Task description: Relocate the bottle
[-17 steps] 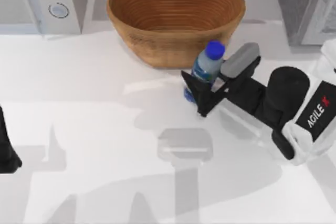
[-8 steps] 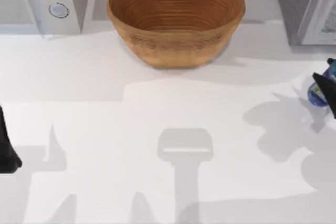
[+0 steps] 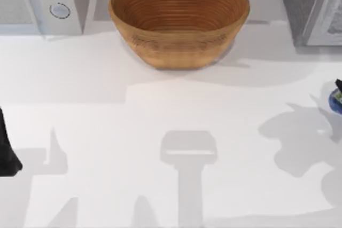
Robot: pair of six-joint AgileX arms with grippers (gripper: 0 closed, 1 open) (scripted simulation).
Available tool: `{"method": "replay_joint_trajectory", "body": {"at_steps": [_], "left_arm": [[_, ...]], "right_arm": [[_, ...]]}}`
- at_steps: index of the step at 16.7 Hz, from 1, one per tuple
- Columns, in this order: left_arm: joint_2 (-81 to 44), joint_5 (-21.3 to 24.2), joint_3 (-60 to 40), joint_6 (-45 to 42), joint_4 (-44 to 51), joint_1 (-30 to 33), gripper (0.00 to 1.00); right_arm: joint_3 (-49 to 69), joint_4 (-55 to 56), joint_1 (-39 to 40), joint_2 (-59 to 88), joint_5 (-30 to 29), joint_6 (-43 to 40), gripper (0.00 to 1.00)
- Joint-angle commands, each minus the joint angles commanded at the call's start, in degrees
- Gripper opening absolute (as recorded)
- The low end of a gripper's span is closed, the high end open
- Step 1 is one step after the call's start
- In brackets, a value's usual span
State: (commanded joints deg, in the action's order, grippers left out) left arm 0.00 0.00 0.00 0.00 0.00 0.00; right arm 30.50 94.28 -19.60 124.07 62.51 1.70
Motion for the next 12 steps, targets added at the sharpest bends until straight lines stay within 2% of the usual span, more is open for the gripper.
{"method": "replay_joint_trajectory", "body": {"at_steps": [3,9,12], "left_arm": [[0.0,0.0,0.0,0.0,0.0,0.0,1.0],[0.0,0.0,0.0,0.0,0.0,0.0,1.0],[0.0,0.0,0.0,0.0,0.0,0.0,1.0]], "right_arm": [[1.74,0.64,1.66,1.97,-1.68,-0.19,0.0],[8.0,2.09,8.59,10.32,-8.89,-0.55,0.0],[8.24,2.15,8.84,10.58,-9.16,-0.56,0.0]]}}
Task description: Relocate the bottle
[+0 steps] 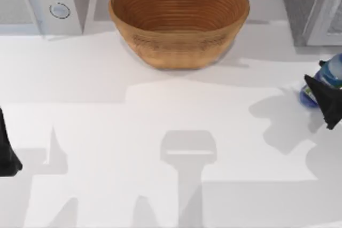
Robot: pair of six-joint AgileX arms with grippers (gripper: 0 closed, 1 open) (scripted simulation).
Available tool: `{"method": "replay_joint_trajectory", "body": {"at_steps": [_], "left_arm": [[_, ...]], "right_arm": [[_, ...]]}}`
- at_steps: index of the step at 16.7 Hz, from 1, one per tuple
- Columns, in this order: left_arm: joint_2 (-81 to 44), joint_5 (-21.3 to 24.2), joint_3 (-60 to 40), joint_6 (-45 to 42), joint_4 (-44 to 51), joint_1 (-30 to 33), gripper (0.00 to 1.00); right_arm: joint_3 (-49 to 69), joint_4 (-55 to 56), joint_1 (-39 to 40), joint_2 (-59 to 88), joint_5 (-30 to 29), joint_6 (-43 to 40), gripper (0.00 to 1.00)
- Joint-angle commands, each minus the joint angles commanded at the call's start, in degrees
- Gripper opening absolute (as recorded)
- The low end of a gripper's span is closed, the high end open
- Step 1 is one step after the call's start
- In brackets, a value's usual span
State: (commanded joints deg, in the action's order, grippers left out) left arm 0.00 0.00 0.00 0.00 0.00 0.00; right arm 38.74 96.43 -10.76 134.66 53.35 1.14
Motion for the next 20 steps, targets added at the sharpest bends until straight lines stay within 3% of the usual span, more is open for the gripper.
{"method": "replay_joint_trajectory", "body": {"at_steps": [1,14,20], "left_arm": [[0.0,0.0,0.0,0.0,0.0,0.0,1.0],[0.0,0.0,0.0,0.0,0.0,0.0,1.0],[0.0,0.0,0.0,0.0,0.0,0.0,1.0]], "right_arm": [[0.0,0.0,0.0,0.0,0.0,0.0,0.0],[0.0,0.0,0.0,0.0,0.0,0.0,0.98],[0.0,0.0,0.0,0.0,0.0,0.0,1.0]]}}
